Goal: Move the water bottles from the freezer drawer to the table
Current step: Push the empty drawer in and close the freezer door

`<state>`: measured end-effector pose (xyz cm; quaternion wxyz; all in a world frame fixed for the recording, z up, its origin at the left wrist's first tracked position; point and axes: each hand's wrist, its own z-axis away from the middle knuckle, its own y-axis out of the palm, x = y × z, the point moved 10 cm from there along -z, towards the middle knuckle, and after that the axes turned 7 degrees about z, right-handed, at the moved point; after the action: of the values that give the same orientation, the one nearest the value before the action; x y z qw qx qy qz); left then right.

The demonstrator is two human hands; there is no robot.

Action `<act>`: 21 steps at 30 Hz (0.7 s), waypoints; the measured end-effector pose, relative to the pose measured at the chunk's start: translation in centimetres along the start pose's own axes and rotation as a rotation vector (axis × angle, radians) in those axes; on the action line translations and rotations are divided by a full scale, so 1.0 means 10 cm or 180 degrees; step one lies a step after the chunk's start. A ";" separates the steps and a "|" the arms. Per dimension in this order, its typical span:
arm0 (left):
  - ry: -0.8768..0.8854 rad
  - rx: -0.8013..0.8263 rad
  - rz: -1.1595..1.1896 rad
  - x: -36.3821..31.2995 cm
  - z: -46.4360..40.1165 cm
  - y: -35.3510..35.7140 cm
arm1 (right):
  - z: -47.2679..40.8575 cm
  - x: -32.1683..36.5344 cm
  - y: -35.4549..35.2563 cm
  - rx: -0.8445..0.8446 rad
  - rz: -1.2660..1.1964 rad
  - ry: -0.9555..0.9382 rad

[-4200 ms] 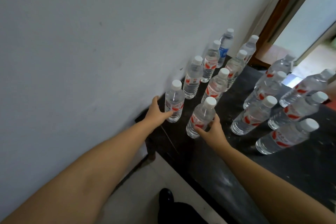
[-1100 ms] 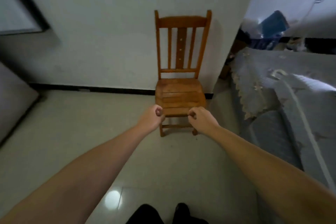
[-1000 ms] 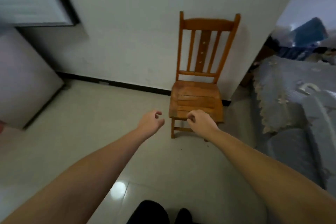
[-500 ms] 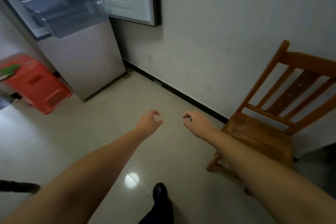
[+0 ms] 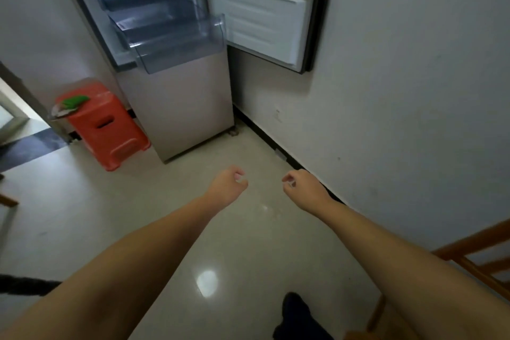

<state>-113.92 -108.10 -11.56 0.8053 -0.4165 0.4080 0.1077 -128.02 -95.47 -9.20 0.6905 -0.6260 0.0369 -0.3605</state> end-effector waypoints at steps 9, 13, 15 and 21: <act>-0.0243 -0.0470 0.0099 -0.15 -1.29 -0.49 | -1.67 0.18 -0.20 0.0148 0.0091 -0.0464; -0.0218 -0.0652 0.0116 -0.52 -1.99 -0.75 | -2.54 0.22 -0.52 0.0150 0.0067 -0.0622; -0.0206 -0.0736 0.0151 -0.66 -2.26 -0.88 | -2.90 0.28 -0.65 0.0138 0.0082 -0.0724; -0.0355 -0.0810 0.0224 -0.63 -2.85 -1.12 | -3.75 0.57 -0.66 0.0334 0.0153 -0.0938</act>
<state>-128.42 -135.72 -9.47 0.7631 -0.4941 0.3600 0.2097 -145.62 -129.72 -9.06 0.7286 -0.6342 -0.0687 -0.2496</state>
